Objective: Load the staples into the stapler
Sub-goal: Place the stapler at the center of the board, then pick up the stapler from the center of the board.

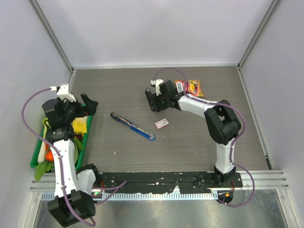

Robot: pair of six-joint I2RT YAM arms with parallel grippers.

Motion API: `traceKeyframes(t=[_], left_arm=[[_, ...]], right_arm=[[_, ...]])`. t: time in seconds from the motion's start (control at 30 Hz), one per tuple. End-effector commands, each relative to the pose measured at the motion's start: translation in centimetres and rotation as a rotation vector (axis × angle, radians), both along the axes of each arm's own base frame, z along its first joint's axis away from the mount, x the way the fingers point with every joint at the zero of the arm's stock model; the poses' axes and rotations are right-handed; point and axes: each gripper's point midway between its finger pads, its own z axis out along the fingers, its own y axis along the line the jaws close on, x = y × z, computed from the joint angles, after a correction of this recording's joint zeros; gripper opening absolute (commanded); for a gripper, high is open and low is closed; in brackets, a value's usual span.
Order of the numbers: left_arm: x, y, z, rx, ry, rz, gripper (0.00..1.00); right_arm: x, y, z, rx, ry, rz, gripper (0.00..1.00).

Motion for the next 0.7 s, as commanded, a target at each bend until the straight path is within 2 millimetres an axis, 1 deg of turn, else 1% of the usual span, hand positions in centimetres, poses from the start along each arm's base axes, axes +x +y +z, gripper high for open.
traceKeyframes(t=[0.0,0.1,0.17,0.2,0.27,0.3,0.37,0.4,0.5,0.6,0.67], left_arm=[[0.4,-0.4,0.7,-0.012,-0.035,-0.033,1.00],[0.4,-0.4,0.6,-0.014,-0.031,-0.033,1.00],[0.4,-0.5,0.6,-0.016,-0.032,-0.039,1.00],[0.4,-0.6,0.6,-0.018,-0.033,-0.043,1.00],[0.4,-0.6,0.5,-0.018,-0.031,-0.041,1.00],[0.4,-0.6,0.6,-0.018,-0.033,-0.043,1.00],[0.4,-0.6,0.4,-0.020,-0.030,-0.044,1.00],[0.4,-0.6,0.4,-0.020,-0.030,-0.046,1.00],[0.4,-0.9,0.2,-0.029,-0.024,-0.061,1.00],[0.5,-0.8,-0.1,-0.034,-0.015,-0.062,1.00],[0.5,-1.0,-0.1,-0.038,-0.013,-0.071,1.00]], right_arm=[[0.9,2.6,1.8,0.104,-0.049,0.025,0.61],[0.8,2.8,0.8,0.106,-0.037,0.020,0.62],[1.2,2.8,0.5,0.098,-0.047,0.001,0.62],[1.3,2.7,-0.3,0.086,-0.044,-0.004,0.62],[1.7,2.7,-0.9,0.056,-0.067,-0.025,0.62],[1.9,2.8,-1.5,0.039,-0.070,-0.018,0.62],[1.9,3.2,-2.1,0.029,-0.070,-0.005,0.62],[2.5,2.9,-2.3,0.010,-0.083,-0.029,0.62],[2.8,3.3,-2.2,0.014,-0.101,-0.028,0.61],[3.1,3.5,-1.7,0.017,-0.130,-0.029,0.60],[3.5,3.8,-1.2,0.035,-0.160,-0.034,0.56]])
